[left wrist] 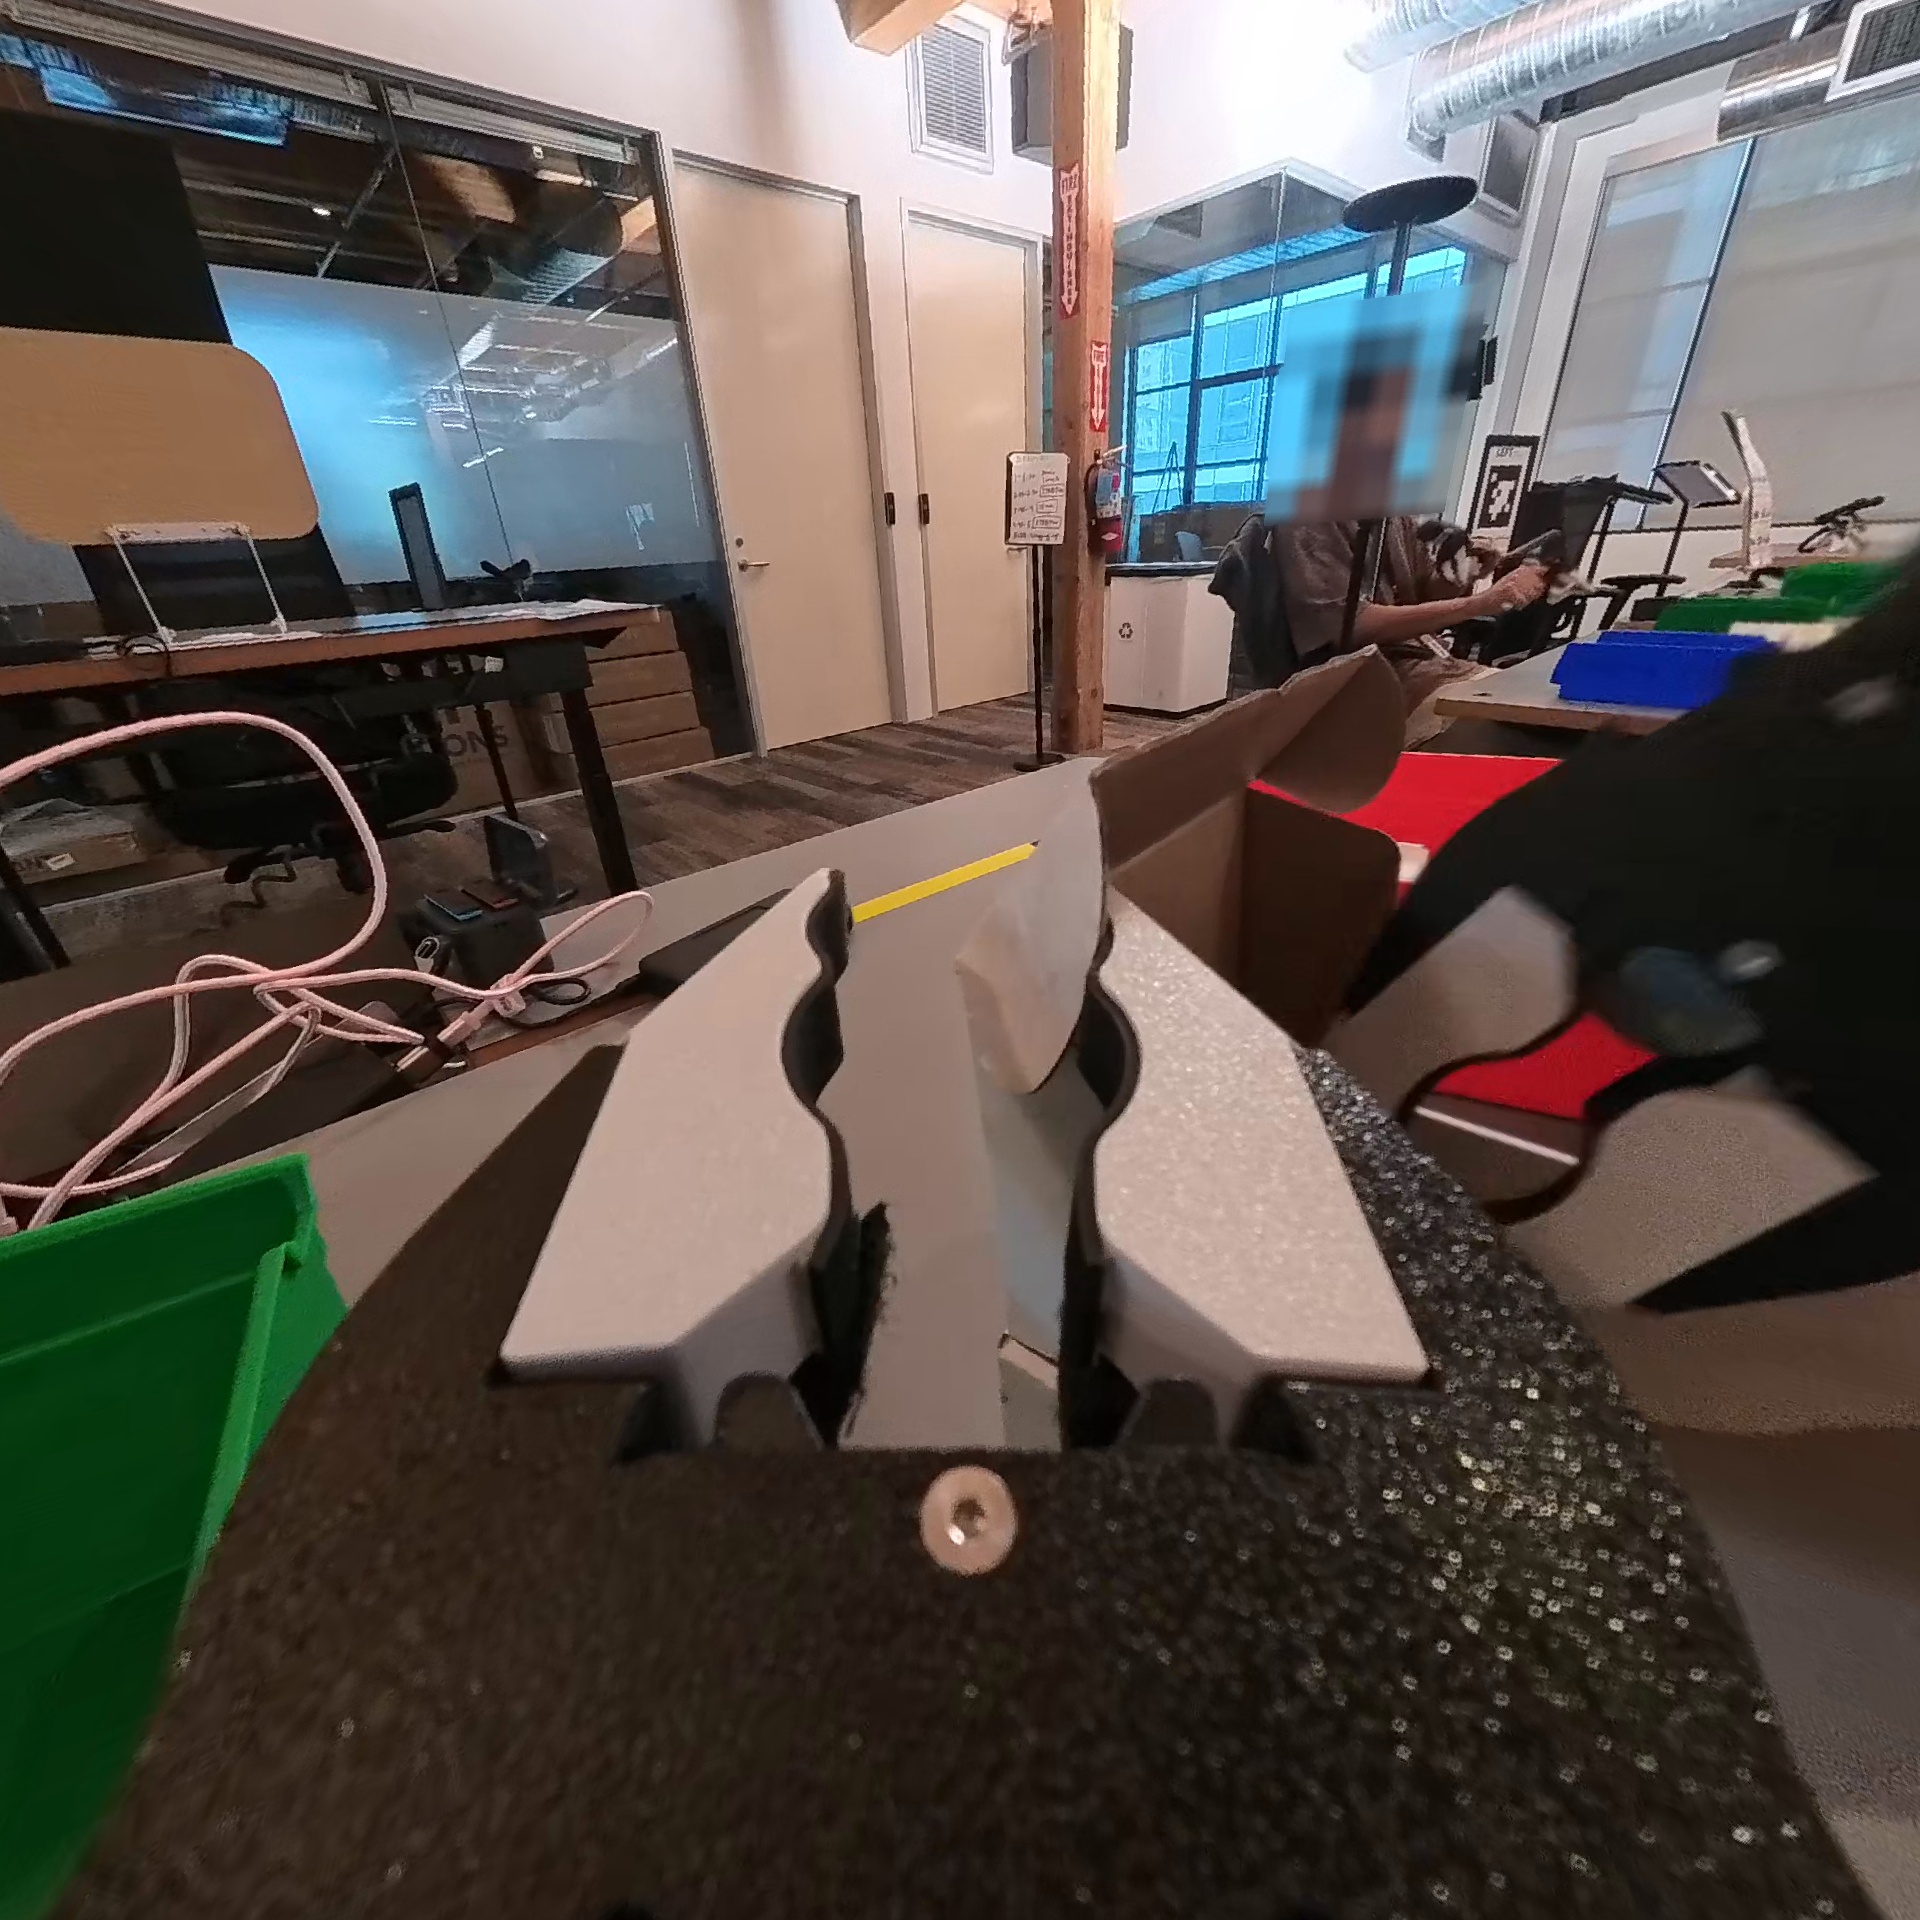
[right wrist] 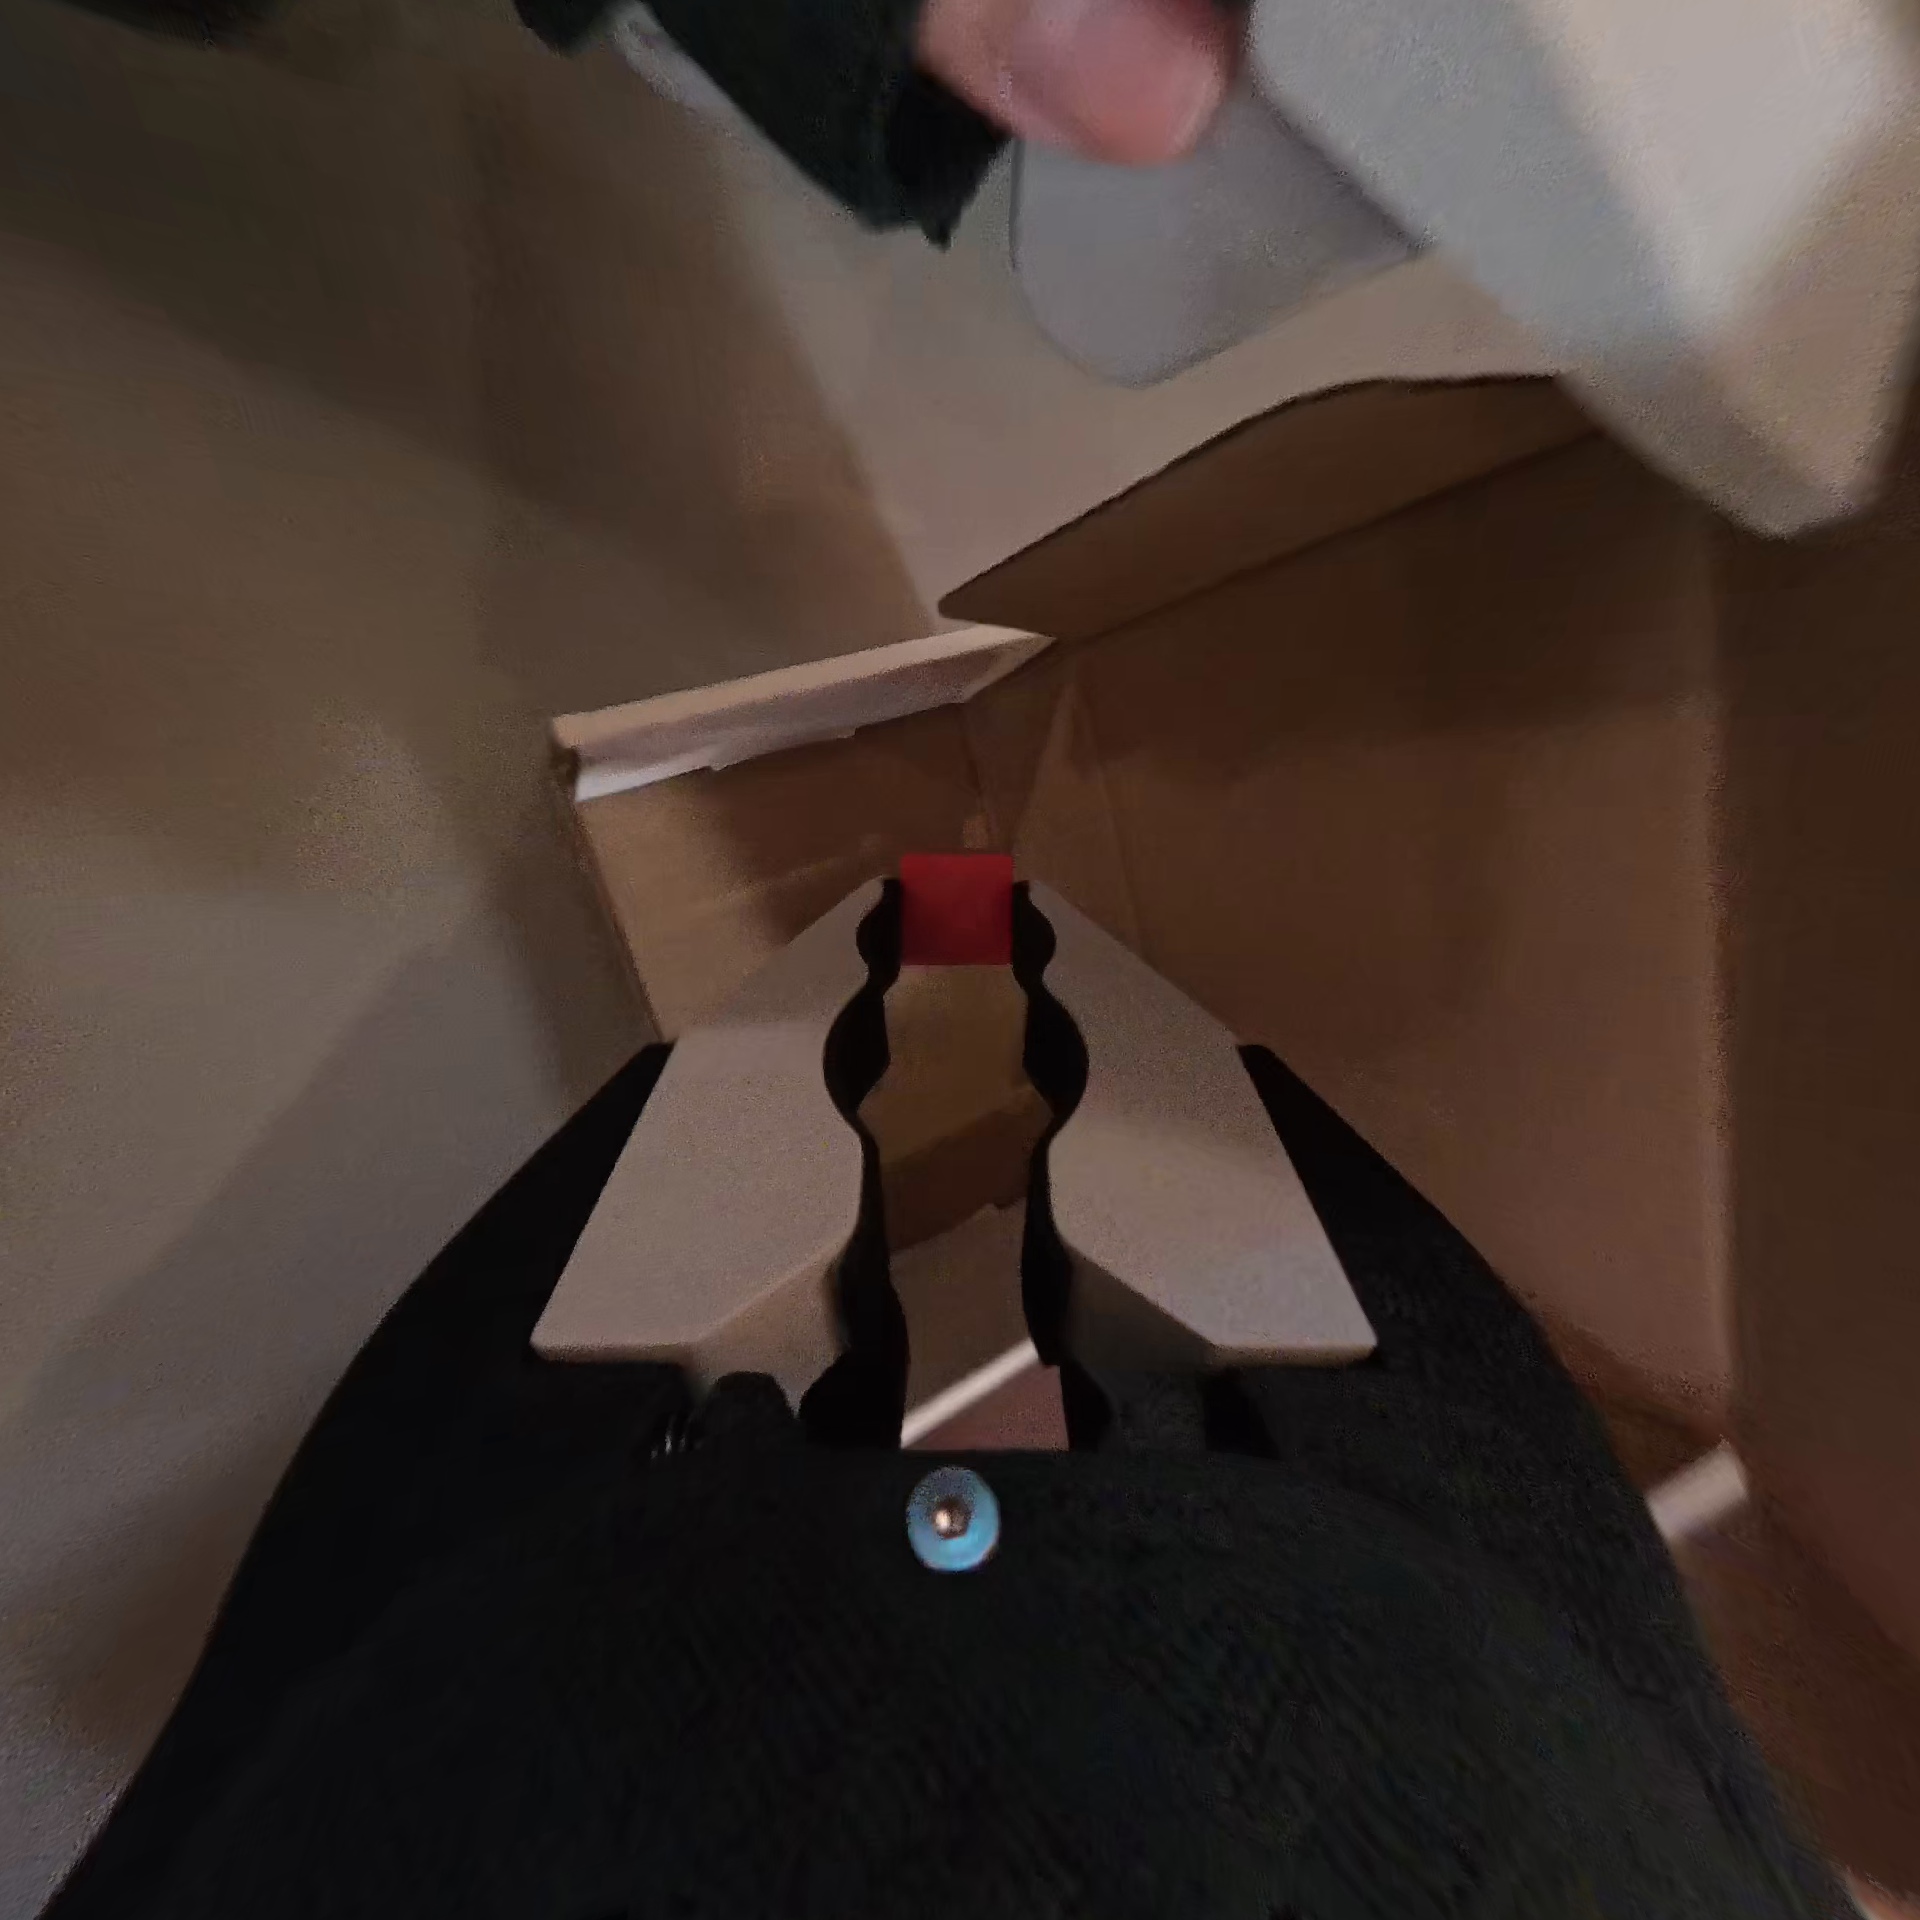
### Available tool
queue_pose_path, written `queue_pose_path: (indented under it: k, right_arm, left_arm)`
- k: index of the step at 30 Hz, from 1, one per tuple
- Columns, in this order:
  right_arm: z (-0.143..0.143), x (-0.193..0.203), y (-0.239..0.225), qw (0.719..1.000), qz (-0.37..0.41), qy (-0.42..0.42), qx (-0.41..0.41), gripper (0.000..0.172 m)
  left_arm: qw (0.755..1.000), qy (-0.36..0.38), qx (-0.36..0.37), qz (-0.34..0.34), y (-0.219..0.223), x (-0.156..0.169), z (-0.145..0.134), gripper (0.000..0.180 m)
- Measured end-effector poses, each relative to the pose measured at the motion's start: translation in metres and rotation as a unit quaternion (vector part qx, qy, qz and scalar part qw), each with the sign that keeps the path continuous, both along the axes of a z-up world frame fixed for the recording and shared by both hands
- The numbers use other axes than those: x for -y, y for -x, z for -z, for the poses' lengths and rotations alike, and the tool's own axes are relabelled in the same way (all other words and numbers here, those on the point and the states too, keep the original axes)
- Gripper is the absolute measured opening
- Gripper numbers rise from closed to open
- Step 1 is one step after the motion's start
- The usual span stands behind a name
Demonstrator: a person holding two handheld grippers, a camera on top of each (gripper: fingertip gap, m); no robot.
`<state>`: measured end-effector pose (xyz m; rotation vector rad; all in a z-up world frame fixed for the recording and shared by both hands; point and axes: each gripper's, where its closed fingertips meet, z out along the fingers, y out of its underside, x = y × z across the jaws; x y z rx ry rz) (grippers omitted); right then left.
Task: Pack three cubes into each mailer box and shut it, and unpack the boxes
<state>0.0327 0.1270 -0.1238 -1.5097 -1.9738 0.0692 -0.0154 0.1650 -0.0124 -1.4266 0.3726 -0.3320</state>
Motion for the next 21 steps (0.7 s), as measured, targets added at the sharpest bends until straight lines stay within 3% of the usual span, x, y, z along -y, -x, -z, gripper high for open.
queue_pose_path:
  k: [1,6,11,13,16,21]
  right_arm:
    - [-0.012,0.005,-0.006,1.000,0.000,-0.013,-0.013,0.019]
    - [-0.070,0.026,-0.053,0.995,0.031,-0.047,-0.085,0.020]
    - [-0.108,0.002,-0.134,0.975,0.158,-0.058,-0.147,0.019]
    - [-0.104,-0.021,-0.179,0.956,0.250,-0.053,-0.141,0.020]
    - [-0.076,-0.049,-0.244,0.921,0.378,-0.025,-0.092,0.020]
    - [-0.026,-0.069,-0.280,0.884,0.458,0.055,-0.074,0.020]
  left_arm:
    - [1.000,-0.001,0.000,0.001,0.000,0.000,0.000,0.041]
    - [1.000,-0.007,-0.005,0.001,-0.003,0.002,-0.002,0.041]
    - [1.000,-0.005,-0.008,0.001,-0.004,0.002,0.000,0.041]
    - [1.000,-0.005,-0.009,0.000,-0.003,0.002,0.000,0.041]
    - [1.000,-0.004,-0.008,0.000,-0.003,0.001,0.000,0.041]
    - [1.000,-0.003,-0.007,0.002,-0.003,0.001,0.001,0.041]
